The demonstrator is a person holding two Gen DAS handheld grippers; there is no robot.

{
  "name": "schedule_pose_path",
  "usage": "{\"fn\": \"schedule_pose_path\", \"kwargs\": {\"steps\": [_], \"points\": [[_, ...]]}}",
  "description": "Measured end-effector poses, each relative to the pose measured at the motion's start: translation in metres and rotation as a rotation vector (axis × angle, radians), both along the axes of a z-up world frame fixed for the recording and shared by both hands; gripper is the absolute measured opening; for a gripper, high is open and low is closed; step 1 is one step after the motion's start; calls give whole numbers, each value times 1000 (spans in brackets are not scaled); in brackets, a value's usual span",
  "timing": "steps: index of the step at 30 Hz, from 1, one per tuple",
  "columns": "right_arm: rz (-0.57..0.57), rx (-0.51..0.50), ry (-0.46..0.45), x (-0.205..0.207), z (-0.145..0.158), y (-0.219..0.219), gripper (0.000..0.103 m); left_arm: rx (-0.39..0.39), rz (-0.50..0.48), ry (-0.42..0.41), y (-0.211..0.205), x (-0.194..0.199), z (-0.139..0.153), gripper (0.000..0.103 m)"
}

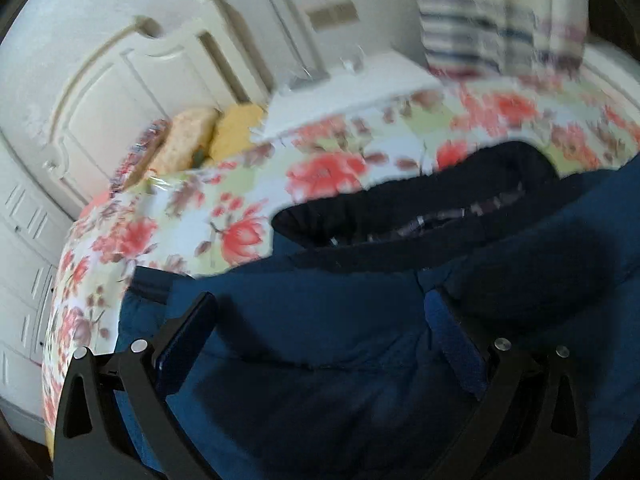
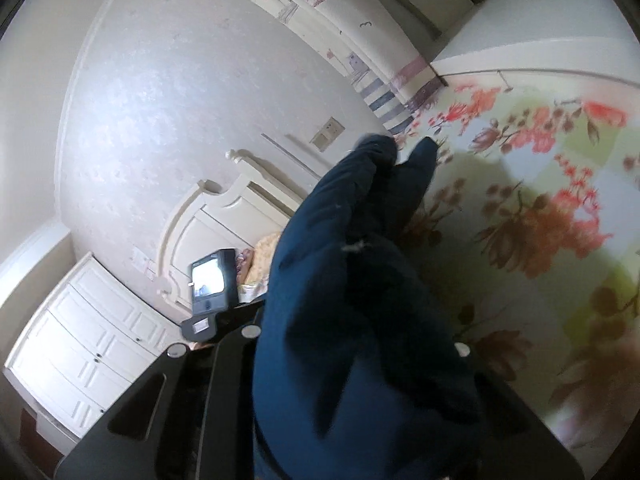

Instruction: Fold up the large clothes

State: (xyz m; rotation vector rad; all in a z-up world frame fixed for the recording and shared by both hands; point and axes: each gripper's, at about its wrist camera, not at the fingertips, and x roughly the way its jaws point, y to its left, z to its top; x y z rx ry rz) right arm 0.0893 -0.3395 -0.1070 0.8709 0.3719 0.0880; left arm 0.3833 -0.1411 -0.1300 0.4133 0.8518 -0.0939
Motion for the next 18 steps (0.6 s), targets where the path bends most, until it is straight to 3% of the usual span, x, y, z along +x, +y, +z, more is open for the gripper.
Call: {"fn": "schedule_pose_path", "kwargs": {"steps": [2,4,6,9,10,12,15,17,18], "points": [[0,-2,-3,1,1,-1,21,-59,-25,-6,13,-19,14,99],[-8,-13,-1,3,-1,-3,21,-79,-42,-110,33,-62,35,99],[-19,-5,-1,6,-2,-4,21,-99,-94,-150,48,-102,40,99],[-25,-27,-6,10,5,1,21,-87,-192,-119,52,-159,15,99],[-22,-40,-4,14,7,3,21,-63,-192,-184,54,-185,4,99],[-27,-114,-3,19,22,18,21,-99,-176,-232,65,-215,-6,98],[-29,-245,-10,29,52,45,21,-125,-237,-195,83,-242,-9,98],[-21,-351,-27,36,74,73,22,-156,-276,-105,103,-246,-4,99],[-11,-420,-38,41,86,91,22,-214,-294,-42,119,-245,1,99]]}}
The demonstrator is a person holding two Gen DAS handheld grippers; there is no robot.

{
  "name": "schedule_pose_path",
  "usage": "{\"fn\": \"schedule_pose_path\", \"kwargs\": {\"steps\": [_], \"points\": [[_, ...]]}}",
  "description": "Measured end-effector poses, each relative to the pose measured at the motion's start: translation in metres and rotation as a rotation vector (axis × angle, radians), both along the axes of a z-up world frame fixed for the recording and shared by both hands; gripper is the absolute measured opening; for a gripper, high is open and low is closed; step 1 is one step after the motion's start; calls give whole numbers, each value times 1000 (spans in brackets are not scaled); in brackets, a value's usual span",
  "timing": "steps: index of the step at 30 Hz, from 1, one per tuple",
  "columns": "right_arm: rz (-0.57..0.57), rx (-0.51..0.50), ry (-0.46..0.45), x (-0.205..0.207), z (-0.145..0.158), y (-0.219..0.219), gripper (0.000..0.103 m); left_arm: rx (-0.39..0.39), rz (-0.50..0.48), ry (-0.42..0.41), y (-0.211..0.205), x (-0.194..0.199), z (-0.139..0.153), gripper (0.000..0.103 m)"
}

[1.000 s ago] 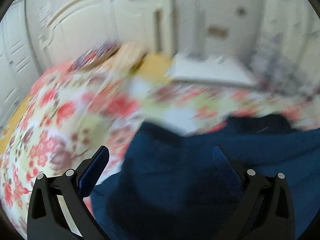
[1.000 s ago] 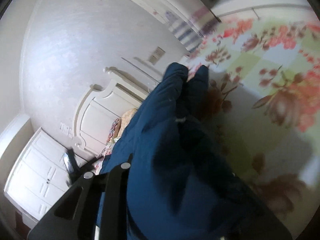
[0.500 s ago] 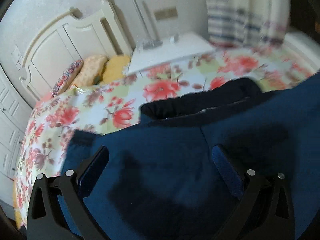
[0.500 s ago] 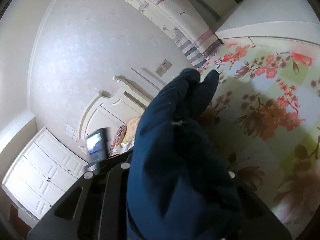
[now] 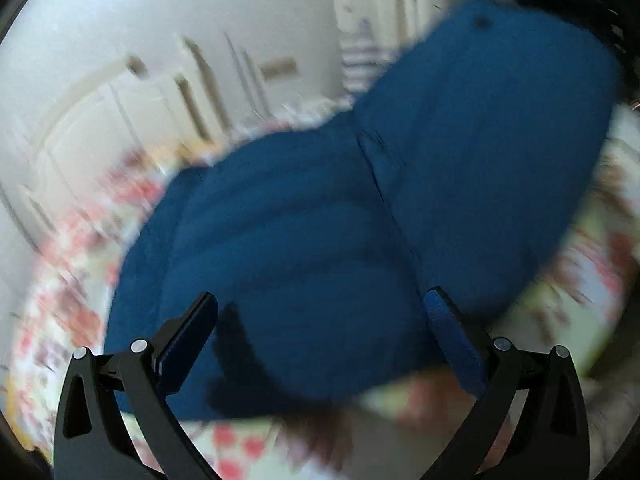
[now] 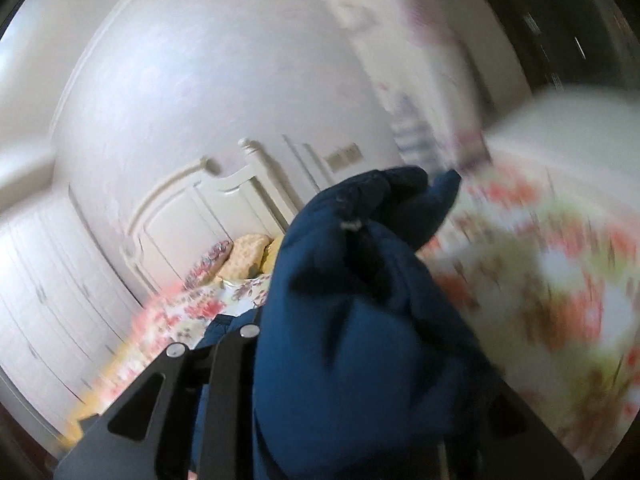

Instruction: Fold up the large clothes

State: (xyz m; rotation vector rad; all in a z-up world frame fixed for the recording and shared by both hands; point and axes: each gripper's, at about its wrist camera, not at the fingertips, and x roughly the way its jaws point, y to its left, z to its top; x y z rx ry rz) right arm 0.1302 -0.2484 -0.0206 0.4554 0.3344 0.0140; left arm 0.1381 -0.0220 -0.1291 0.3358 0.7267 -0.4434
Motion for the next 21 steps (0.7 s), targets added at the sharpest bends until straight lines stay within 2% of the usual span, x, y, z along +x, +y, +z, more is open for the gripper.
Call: {"fn": "schedule_pose_path", "kwargs": {"steps": [1,2,4,5,6,7,10,11,12,13,14,18,21], "points": [[21,-115,-3,8,18,31,22,-71,16,62,28,4,8,99],[47,-227,-2,17,31,63,22,-107,60,68,49,7,13,99],[106,-435,6,33,44,129,23,-170,185,24,100,12,32,99],[131,-524,9,39,45,158,23,-220,275,-24,140,15,48,99],[173,-661,16,48,38,205,23,-247,341,-57,165,16,57,99],[202,-742,22,52,30,232,23,-268,396,-83,186,15,65,99],[327,-1089,65,55,-35,329,26,-347,564,-145,255,9,82,99],[386,-1240,114,55,-73,358,30,-356,589,-150,266,9,83,99],[415,-1346,134,52,-106,376,33,-360,611,-151,276,9,81,99],[387,-1423,102,46,-123,387,33,-362,620,-141,281,9,76,99],[356,-1468,80,42,-134,393,32,-361,618,-130,284,13,72,99],[381,-1400,130,50,-122,388,32,-337,554,-75,265,20,53,99],[383,-1437,89,44,-126,389,35,-323,514,-93,252,22,59,99]]}}
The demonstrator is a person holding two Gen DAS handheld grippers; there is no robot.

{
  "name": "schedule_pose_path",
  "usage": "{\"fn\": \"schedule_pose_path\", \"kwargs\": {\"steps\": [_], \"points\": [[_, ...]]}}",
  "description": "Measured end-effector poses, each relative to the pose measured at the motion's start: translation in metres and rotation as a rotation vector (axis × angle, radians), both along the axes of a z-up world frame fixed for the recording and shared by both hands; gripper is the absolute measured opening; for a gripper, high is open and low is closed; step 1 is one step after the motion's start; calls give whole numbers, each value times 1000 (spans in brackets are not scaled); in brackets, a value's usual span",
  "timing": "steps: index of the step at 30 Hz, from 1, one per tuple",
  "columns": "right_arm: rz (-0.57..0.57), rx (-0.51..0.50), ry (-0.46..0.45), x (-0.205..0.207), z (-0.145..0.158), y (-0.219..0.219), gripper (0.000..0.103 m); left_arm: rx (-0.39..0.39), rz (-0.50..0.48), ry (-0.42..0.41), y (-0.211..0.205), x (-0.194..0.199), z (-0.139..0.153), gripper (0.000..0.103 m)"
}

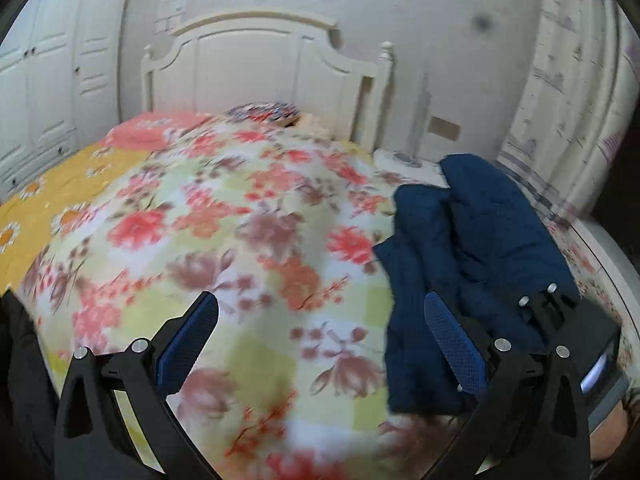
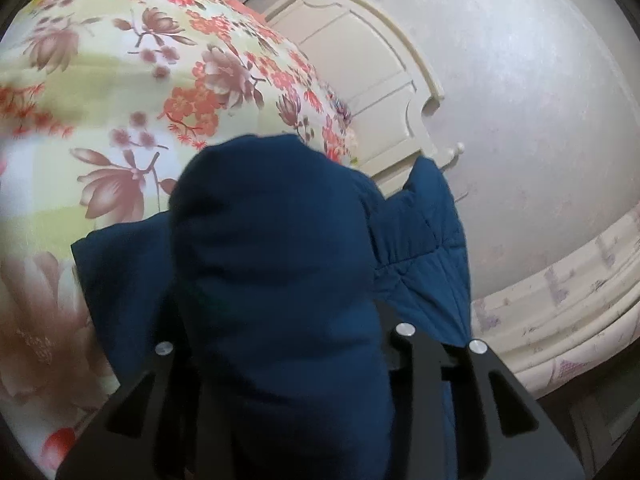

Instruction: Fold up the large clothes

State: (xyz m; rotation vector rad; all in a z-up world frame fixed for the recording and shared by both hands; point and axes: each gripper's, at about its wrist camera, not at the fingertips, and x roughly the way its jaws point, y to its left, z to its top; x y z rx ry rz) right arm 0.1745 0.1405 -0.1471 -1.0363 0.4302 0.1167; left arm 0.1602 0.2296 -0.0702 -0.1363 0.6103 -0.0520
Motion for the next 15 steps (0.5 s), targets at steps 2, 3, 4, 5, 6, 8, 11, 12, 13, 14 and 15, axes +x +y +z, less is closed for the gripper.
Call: {"fn": "schedule_pose_path", "kwargs": {"steps": [2,3,4,5,6,8,11,12,13,14,15], "points": [[45,0,-2,-9,0,-5,46,11,-19,-23,-9,2,12,99],[86,18,22,-16,7,-10,53,18,-28,-35,-12,5,18,99],[123,59,59,-22,18,-15,65,34,-33,-43,-15,9,25,99],[162,148,107,-33,34,-27,75,48,-39,-52,-19,11,32,99],[209,273,162,-47,52,-43,76,59,-51,-65,-21,13,40,99],[274,508,244,-59,85,-82,75,80,-92,-99,-32,19,57,99],[235,795,287,-51,116,-147,51,89,-185,-148,-61,37,87,99],[187,863,281,-40,121,-165,47,86,-222,-154,-75,46,97,99],[141,895,267,-28,122,-175,45,79,-278,-148,-94,61,110,99],[90,911,255,-17,122,-182,45,80,-311,-139,-109,71,117,99],[63,907,259,-7,120,-183,45,91,-354,-121,-130,86,126,99]]}}
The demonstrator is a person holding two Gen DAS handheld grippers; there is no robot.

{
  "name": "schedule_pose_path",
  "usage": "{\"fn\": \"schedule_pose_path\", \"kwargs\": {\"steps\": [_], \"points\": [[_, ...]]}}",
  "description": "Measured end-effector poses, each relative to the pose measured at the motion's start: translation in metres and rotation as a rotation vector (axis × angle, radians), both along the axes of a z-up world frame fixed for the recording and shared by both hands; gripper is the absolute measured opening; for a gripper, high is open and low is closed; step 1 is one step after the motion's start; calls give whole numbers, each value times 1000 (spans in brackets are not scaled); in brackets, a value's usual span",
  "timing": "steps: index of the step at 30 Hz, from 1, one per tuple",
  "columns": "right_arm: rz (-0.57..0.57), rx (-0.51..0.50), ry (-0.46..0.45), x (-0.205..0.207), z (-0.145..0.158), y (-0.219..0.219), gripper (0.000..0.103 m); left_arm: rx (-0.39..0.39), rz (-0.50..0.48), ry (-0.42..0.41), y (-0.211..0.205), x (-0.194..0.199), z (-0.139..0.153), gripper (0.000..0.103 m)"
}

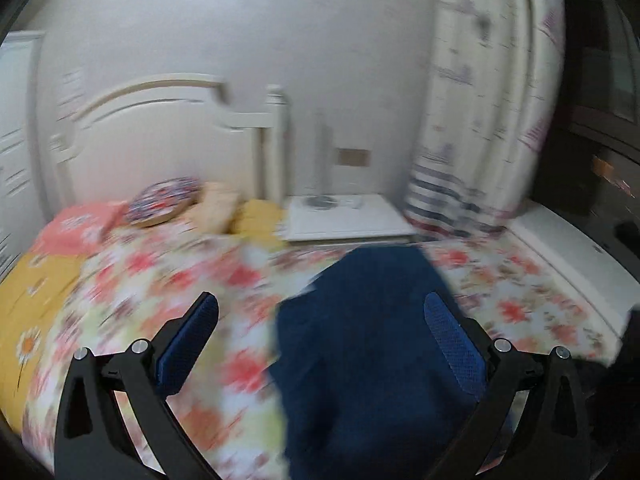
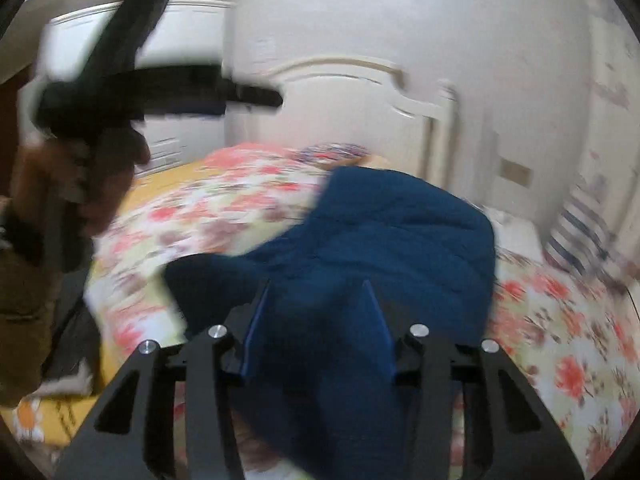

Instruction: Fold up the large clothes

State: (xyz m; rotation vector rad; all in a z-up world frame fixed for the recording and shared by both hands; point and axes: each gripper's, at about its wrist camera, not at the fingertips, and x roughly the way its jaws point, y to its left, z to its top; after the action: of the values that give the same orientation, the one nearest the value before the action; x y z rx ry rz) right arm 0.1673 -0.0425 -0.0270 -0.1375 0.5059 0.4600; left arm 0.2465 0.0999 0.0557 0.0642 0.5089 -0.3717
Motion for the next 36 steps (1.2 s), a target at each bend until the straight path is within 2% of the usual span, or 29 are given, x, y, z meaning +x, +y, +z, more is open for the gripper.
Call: {"fn": "schedule_pose_path", "kwargs": {"steps": [2,4,6,7,8,11,14,16,20,22,25,27,28,29,31,33,36], "points": [[0,-43,15,16,-8,12,45,47,-79,29,-36,27,9,99],[47,-89,26,27,-21,38,45,103,-135,90,-70,61,7,99],[109,-152,42,31,-39,69,35,174,-126,127,-91,88,-6,99],[133,-182,46,26,-46,78,22,213,-113,136,-98,98,-14,99],[153,-219,46,23,-54,88,15,262,-100,164,-103,112,-29,99],[190,-307,14,8,-70,99,10,326,-73,229,-100,134,-71,99],[220,-300,21,0,-75,98,10,354,-49,229,-86,128,-109,99],[232,-313,9,-5,-80,100,10,320,-12,208,-69,116,-125,99],[276,-348,-12,-18,-90,109,10,133,61,236,-19,98,-157,99],[295,-334,-9,-21,-92,109,10,48,72,268,-1,96,-168,99],[321,-259,53,-14,-84,101,11,-7,57,298,6,102,-178,99],[327,-179,96,-11,-73,91,19,-18,41,324,7,108,-181,99],[295,-150,82,-10,-66,85,28,-25,33,336,6,111,-182,99],[254,-148,44,-12,-59,83,30,-39,19,352,9,113,-184,99],[213,-165,2,-14,-55,83,30,-64,-1,367,12,115,-188,99],[241,-222,41,-15,-68,96,31,-71,-11,367,13,115,-189,99],[232,-395,-54,-30,-92,125,32,-83,-19,353,14,113,-190,99]]}}
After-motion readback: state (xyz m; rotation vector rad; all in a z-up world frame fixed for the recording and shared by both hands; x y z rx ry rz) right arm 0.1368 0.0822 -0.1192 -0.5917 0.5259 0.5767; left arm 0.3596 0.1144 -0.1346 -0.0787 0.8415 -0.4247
